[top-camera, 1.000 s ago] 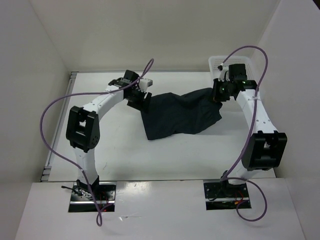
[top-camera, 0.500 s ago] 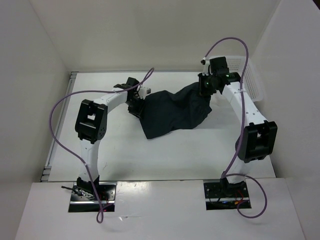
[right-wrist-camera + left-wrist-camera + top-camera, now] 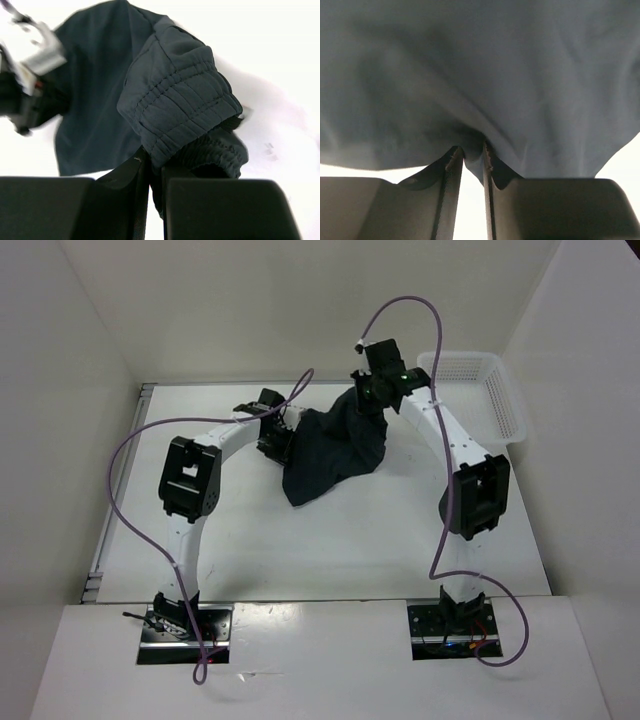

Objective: Fold and stack the shorts
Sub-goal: Fold the shorts

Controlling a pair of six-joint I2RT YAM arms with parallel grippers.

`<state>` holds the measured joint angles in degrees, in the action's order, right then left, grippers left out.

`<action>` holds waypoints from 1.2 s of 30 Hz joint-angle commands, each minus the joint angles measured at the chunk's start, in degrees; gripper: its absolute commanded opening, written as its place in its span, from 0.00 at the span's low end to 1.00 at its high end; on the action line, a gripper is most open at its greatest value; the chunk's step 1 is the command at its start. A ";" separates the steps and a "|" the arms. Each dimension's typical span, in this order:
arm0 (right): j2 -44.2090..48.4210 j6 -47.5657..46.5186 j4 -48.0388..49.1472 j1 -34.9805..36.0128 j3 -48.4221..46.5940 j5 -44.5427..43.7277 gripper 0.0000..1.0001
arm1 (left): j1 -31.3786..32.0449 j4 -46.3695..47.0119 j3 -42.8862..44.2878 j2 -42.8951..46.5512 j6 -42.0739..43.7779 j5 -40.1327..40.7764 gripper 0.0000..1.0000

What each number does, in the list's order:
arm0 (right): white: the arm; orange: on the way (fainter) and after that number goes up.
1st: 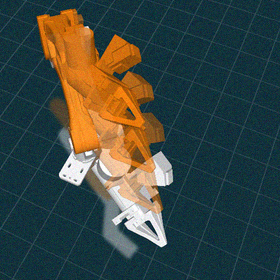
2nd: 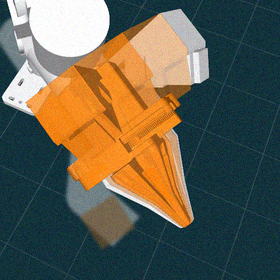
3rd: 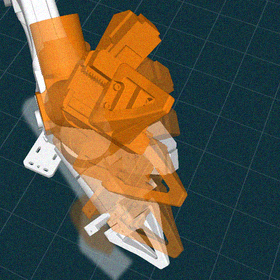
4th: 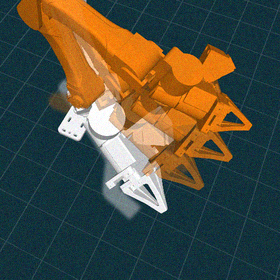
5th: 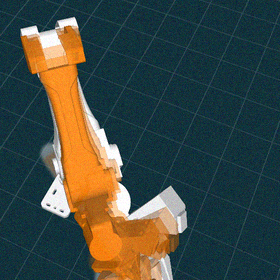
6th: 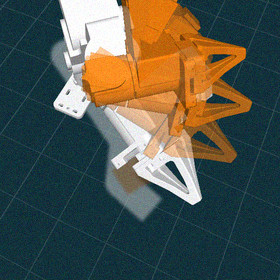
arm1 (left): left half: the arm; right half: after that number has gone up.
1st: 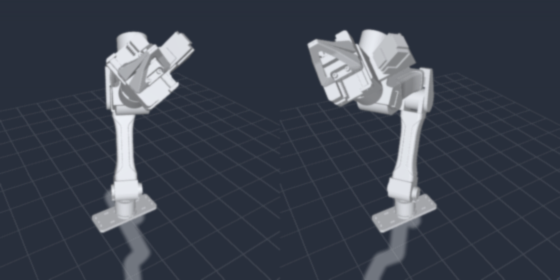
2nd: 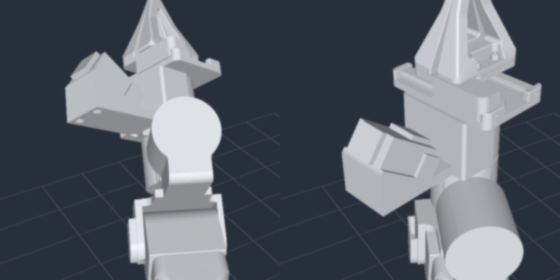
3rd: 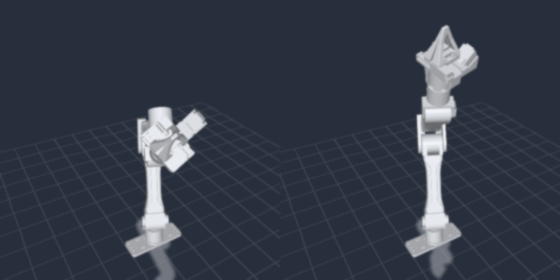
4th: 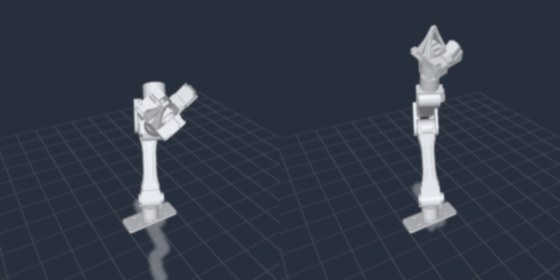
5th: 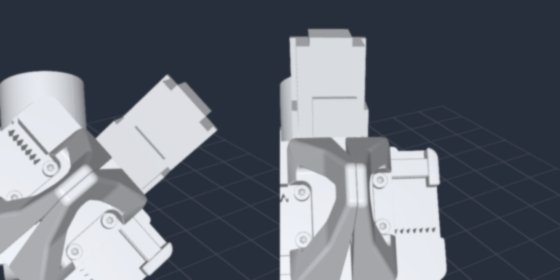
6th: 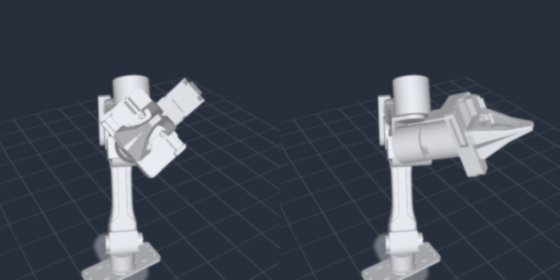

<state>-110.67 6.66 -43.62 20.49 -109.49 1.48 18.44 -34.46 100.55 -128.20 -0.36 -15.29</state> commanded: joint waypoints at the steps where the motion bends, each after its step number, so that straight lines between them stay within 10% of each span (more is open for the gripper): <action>1: -1.82 3.27 3.89 2.09 -7.30 -2.53 0.00 | 0.28 0.88 1.66 -3.28 0.36 -0.09 0.29; 10: 0.71 2.92 3.89 3.95 -3.46 -7.20 0.00 | -0.32 -0.25 -0.17 -0.83 0.36 1.65 0.27; 26: 8.90 0.46 2.22 -2.12 12.20 15.65 0.00 | -8.68 -3.07 -16.17 10.69 0.36 20.03 0.26; 36: 16.97 6.70 1.69 -2.12 19.22 20.94 0.00 | -7.38 -1.14 -12.31 20.25 0.36 23.03 0.57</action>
<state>-99.94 10.94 -42.17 18.70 -91.55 19.16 9.30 -35.62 85.52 -115.28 -0.08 7.16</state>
